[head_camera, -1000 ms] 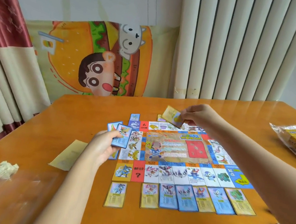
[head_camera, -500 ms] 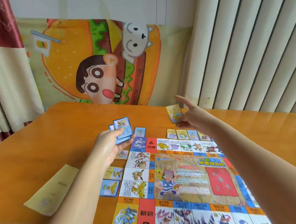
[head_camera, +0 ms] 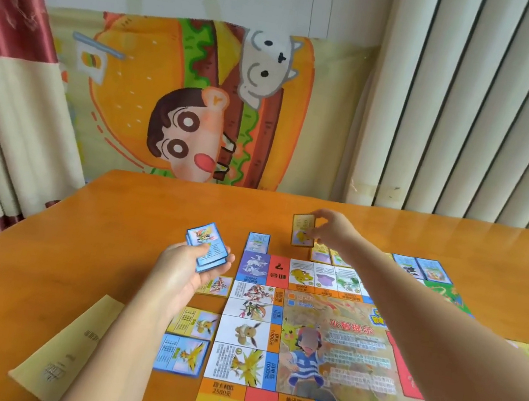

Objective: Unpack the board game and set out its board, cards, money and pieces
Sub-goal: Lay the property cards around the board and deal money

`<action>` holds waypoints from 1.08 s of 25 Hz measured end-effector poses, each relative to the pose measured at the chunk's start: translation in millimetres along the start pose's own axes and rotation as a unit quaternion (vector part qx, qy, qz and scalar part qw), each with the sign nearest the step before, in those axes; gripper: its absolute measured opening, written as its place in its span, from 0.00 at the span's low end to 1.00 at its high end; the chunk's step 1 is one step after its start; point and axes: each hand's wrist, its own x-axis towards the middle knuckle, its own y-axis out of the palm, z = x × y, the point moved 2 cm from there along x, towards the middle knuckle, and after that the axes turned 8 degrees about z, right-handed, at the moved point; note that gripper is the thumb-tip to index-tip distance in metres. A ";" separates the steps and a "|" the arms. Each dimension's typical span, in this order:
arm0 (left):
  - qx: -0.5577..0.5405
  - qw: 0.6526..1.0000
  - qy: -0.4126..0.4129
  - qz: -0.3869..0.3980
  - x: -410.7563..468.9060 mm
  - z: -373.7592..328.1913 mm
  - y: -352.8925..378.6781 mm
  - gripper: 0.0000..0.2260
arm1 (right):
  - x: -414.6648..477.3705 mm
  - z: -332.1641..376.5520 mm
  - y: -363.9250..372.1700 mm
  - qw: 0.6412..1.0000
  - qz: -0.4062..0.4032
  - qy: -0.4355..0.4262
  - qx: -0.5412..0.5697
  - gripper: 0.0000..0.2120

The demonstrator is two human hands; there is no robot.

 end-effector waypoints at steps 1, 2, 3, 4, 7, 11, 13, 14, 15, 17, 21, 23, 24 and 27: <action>-0.005 1.000 -0.003 -0.003 -0.5 1.7 0.3 0.07 | 1.9 -3.2 2.5 1.000 0.002 0.003 -0.007 0.22; -0.008 1.000 -0.007 -0.003 -0.8 2.9 1.1 0.07 | 3.4 -5.8 4.6 1.000 0.002 0.001 -0.007 0.22; -0.009 1.000 -0.010 0.000 -1.5 3.4 2.7 0.07 | 4.5 -7.0 5.9 1.000 0.004 -0.003 -0.003 0.22; -0.010 1.000 -0.013 0.005 -1.7 3.8 4.2 0.08 | 5.2 -7.6 7.2 1.000 0.009 -0.005 0.000 0.22; -0.021 0.999 -0.017 0.018 -1.9 1.7 8.6 0.08 | 5.3 -7.0 10.3 1.000 0.026 -0.004 -0.007 0.22; -0.017 0.999 -0.019 0.031 -2.5 0.9 12.4 0.08 | 5.0 -10.5 11.3 0.999 0.035 0.005 -0.020 0.20; -0.010 0.999 -0.022 0.038 -2.9 1.9 12.6 0.07 | 5.6 -12.7 10.4 0.999 0.037 0.013 -0.012 0.20; -0.009 0.999 -0.023 0.040 -2.9 2.3 12.1 0.07 | 5.8 -13.1 9.6 0.999 0.035 0.016 -0.012 0.20; -0.010 0.999 -0.024 0.041 -3.0 2.4 11.9 0.07 | 5.9 -13.5 8.7 0.999 0.033 0.018 -0.014 0.20; -0.012 0.999 -0.026 0.041 -3.5 2.6 11.8 0.08 | 5.7 -14.9 7.3 0.999 0.031 0.021 -0.013 0.19; -0.014 0.999 -0.032 0.041 -2.9 4.1 13.7 0.07 | 6.9 -18.5 9.3 0.998 0.051 0.031 0.007 0.19; -0.013 0.999 -0.036 0.039 -2.4 5.3 14.6 0.07 | 8.6 -21.1 11.3 0.998 0.053 0.035 0.002 0.19; -0.013 0.998 -0.037 0.039 -2.5 5.5 14.6 0.07 | 9.0 -21.6 12.2 0.998 0.050 0.032 -0.011 0.19; -0.014 0.998 -0.038 0.046 -3.5 4.2 16.0 0.07 | 8.1 -21.8 14.2 0.995 0.034 0.015 -0.088 0.20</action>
